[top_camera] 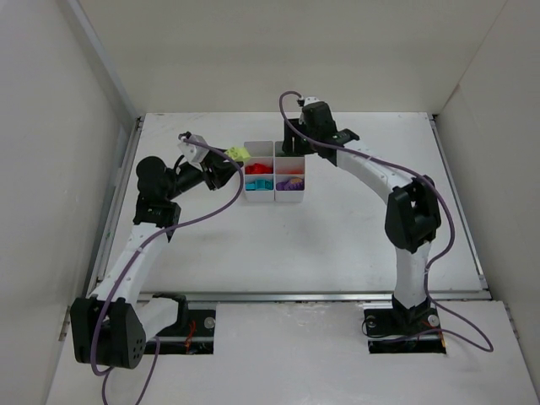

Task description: Sort the legos into containers by color

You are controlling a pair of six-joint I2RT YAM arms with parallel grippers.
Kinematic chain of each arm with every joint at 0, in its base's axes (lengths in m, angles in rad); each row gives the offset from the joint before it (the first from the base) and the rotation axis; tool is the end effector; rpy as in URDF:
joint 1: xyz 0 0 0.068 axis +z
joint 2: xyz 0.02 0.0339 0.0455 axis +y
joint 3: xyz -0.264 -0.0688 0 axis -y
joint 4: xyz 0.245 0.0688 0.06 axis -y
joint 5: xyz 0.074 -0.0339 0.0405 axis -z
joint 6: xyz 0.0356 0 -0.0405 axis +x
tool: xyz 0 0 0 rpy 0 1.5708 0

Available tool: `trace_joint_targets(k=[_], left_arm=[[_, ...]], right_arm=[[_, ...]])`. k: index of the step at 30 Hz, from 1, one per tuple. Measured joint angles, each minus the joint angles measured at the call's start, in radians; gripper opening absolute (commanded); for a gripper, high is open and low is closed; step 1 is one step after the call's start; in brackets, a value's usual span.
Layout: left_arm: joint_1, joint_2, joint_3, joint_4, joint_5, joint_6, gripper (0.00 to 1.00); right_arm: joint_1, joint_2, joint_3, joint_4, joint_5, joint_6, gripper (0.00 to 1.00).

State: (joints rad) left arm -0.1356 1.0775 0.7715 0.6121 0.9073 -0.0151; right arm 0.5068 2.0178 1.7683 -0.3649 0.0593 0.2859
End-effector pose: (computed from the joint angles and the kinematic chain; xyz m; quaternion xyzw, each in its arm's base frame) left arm 0.2322 -0.0600 0.3583 0.3849 0.5090 -0.3129 0.7035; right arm 0.4171 0.2291 0.2861 -0.0843 0.8835 0.1533 0.4345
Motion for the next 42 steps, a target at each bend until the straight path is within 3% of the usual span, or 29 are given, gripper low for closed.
trace_joint_targets(k=[8,16,23,28,34,37,40,42], left_arm=[[0.000,-0.010,-0.012,-0.006,0.003,0.004,0.00],[0.000,-0.010,-0.012,-0.005,0.046,0.015,0.00],[0.000,-0.010,-0.012,-0.005,0.119,0.026,0.00],[0.000,-0.010,-0.011,-0.005,0.163,0.027,0.00],[0.000,-0.010,-0.011,-0.005,0.189,0.026,0.00],[0.000,-0.010,-0.010,-0.005,0.203,0.026,0.00],[0.000,-0.010,-0.010,-0.005,0.221,0.026,0.00],[0.001,-0.010,-0.010,-0.005,0.225,0.026,0.00]], right_arm=[[0.010,-0.072,-0.073,0.062,-0.117,-0.109,0.72],[0.010,-0.293,-0.153,0.113,-0.600,-0.446,0.72],[0.051,-0.341,-0.154,0.146,-0.918,-0.550,0.72],[0.103,-0.323,-0.153,0.145,-0.997,-0.571,0.72],[0.150,-0.321,-0.148,0.142,-0.983,-0.600,0.72],[0.160,-0.321,-0.146,0.143,-0.959,-0.615,0.66],[0.161,-0.321,-0.146,0.141,-0.944,-0.629,0.48],[0.161,-0.321,-0.146,0.140,-0.945,-0.634,0.42]])
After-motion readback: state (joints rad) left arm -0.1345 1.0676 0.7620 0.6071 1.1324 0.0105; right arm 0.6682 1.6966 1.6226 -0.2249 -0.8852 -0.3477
